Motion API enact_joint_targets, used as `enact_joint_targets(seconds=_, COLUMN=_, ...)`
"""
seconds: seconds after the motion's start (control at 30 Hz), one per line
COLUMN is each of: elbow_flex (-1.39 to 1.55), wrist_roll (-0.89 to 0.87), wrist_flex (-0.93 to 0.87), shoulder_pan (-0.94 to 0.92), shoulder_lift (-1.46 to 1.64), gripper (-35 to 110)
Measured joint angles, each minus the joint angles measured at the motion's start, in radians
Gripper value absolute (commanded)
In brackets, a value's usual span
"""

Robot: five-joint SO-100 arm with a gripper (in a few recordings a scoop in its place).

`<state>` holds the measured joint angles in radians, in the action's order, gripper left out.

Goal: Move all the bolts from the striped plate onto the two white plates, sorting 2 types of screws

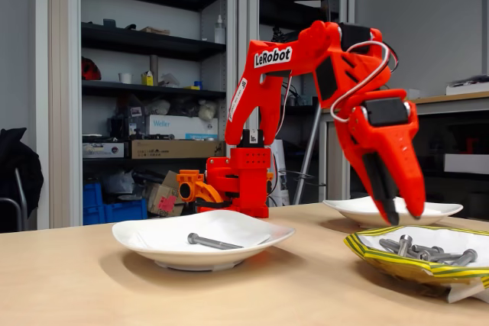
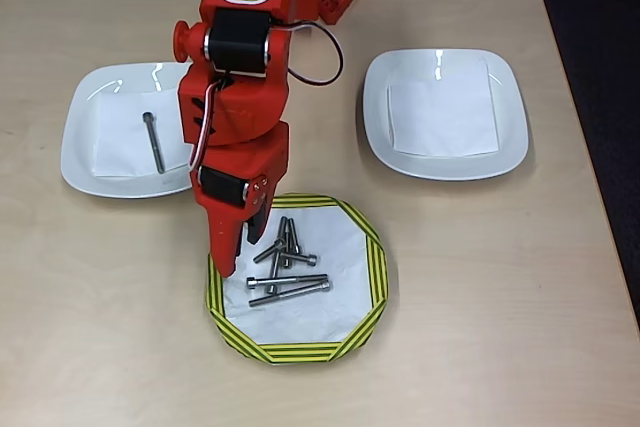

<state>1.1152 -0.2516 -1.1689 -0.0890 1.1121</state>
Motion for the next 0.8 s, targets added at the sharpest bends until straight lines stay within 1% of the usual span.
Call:
enact_joint_targets(seconds=0.2, elbow_flex=0.034, wrist_roll=0.049, wrist_flex=0.018, shoulder_pan=0.037, shoulder_lift=0.008, gripper=19)
enact_joint_targets(seconds=0.53, elbow_flex=0.094, wrist_roll=0.253, wrist_flex=0.091, shoulder_pan=0.038, shoulder_lift=0.032, gripper=17)
enact_joint_targets(seconds=0.63, elbow_flex=0.094, wrist_roll=0.287, wrist_flex=0.11, shoulder_pan=0.035, shoulder_lift=0.032, gripper=17)
enact_joint_targets(seconds=0.8, elbow_flex=0.094, wrist_roll=0.295, wrist_flex=0.155, shoulder_pan=0.04, shoulder_lift=0.023, gripper=17)
